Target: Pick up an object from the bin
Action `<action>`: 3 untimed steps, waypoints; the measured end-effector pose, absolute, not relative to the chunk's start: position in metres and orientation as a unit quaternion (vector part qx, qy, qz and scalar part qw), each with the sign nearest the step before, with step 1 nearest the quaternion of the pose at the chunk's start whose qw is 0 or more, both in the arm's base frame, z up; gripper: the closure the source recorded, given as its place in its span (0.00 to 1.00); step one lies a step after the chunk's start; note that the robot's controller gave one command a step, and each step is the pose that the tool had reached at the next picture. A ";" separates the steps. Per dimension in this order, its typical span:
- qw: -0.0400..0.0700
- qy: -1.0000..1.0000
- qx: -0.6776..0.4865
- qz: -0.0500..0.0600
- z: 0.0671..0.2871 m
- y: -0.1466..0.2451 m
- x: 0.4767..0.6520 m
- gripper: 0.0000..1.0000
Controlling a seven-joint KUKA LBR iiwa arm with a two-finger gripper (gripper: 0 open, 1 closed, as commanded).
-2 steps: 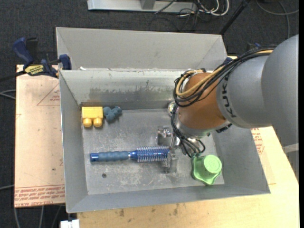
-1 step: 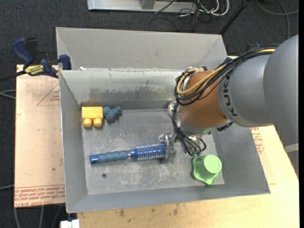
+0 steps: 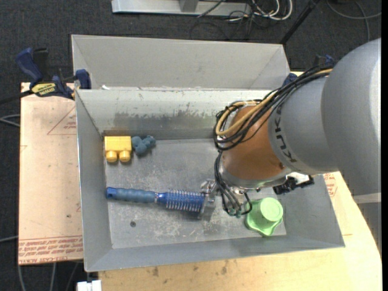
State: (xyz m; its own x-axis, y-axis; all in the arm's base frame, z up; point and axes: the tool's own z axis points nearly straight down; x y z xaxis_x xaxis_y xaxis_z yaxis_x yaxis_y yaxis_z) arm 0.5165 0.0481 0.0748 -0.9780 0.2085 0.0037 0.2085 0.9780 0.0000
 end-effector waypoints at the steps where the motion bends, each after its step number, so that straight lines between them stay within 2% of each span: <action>1: -0.005 -0.991 -0.131 -0.001 0.185 0.043 0.545 1.00; 2: -0.003 -0.992 -0.124 -0.001 0.227 0.043 0.562 1.00; 3: -0.001 -0.992 -0.123 0.000 0.224 0.043 0.561 0.00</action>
Offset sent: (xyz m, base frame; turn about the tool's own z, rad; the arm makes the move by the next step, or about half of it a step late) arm 0.0260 -0.0054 0.1064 0.0548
